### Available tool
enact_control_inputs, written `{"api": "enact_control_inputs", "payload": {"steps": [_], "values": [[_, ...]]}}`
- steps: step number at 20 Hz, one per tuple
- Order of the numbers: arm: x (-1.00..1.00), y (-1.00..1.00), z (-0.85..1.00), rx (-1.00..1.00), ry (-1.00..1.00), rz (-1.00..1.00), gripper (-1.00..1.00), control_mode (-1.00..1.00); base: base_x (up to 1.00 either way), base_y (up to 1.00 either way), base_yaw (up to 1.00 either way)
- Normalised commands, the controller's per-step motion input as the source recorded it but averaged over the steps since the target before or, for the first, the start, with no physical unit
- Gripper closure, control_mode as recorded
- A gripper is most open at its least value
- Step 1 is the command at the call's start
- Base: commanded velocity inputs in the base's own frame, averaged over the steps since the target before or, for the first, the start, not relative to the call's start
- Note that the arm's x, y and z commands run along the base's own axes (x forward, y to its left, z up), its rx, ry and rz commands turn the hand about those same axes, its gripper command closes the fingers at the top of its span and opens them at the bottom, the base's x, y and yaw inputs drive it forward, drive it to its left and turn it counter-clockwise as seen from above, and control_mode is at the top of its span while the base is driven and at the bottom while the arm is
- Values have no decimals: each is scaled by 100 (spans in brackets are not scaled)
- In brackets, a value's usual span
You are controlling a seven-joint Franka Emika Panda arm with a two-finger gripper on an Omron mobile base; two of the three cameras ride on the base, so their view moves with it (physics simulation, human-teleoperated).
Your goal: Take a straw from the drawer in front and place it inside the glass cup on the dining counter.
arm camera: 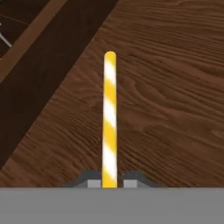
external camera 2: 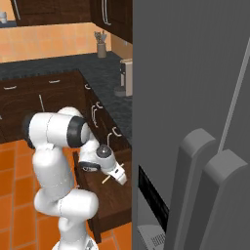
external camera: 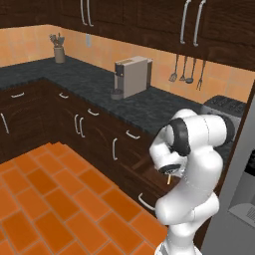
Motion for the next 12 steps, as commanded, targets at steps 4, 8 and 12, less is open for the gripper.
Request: {"api": "enact_control_inputs", "payload": {"steps": [4, 8, 12], "values": [[-1, 12, 100, 4, 0, 0, 100, -100, 0, 0, 0], [17, 16, 100, 5, 0, 0, 100, -100, 0, 0, 0], [22, 15, 100, 5, 0, 0, 100, -100, 0, 0, 0]]}}
